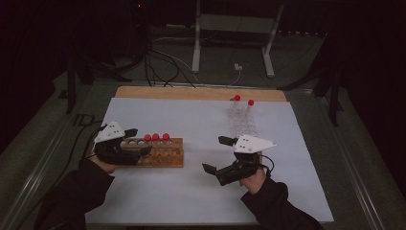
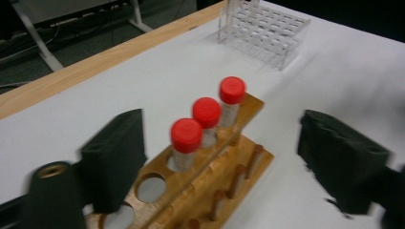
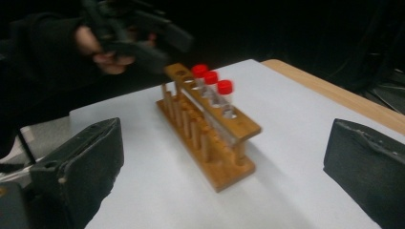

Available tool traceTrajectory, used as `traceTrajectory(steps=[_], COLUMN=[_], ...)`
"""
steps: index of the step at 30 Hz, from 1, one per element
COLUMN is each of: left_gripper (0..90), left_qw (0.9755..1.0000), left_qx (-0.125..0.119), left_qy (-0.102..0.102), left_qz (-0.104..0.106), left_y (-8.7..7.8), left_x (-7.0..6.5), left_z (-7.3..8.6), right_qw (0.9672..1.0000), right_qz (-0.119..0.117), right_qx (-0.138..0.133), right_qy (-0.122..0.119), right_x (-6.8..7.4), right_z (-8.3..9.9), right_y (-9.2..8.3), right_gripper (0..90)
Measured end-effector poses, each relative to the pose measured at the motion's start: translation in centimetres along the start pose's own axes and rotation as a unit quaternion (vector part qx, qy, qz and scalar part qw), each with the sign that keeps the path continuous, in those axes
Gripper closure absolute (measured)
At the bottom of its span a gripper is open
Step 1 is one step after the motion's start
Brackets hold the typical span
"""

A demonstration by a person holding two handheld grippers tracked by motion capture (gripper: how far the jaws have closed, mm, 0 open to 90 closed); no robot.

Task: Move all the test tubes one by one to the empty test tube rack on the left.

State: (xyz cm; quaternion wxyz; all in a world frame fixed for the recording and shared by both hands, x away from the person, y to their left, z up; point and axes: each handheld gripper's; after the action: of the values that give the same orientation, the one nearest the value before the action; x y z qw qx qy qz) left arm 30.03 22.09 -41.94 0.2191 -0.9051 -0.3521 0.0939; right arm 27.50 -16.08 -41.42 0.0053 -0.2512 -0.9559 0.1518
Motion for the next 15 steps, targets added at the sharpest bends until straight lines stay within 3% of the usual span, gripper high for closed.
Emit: traceTrajectory(steps=[5,10,15], left_gripper=[3.4,1.5,1.0], left_qw=[0.9999,0.9991,0.9988], left_qx=[-0.006,-0.015,-0.018], left_qy=[0.001,-0.002,-0.001], left_qz=[0.016,0.04,0.045], left_y=[-0.8,-1.3,-1.4], left_x=[-1.4,-2.2,-2.7], left_z=[0.1,0.8,1.5], right_qw=[0.9998,0.9983,0.9942], right_qz=[0.014,0.057,0.108], right_qx=[-0.011,-0.002,0.01], right_qy=[0.004,0.001,0.003], right_x=[-1.9,-4.4,-7.2], right_z=[-0.2,-0.1,0.5], right_y=[-0.6,-1.4,-1.9], right_gripper=[0.0,0.0,0.0])
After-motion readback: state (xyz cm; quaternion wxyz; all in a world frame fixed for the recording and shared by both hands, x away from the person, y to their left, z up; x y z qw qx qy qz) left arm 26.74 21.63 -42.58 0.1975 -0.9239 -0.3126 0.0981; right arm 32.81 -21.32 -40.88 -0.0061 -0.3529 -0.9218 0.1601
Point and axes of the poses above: each handheld gripper's, and its own axes: y roughly forward along the jaws, z roughly out of its underside, x roughly to its left, and after that the axes turned 4 degrees about -y, right-handed
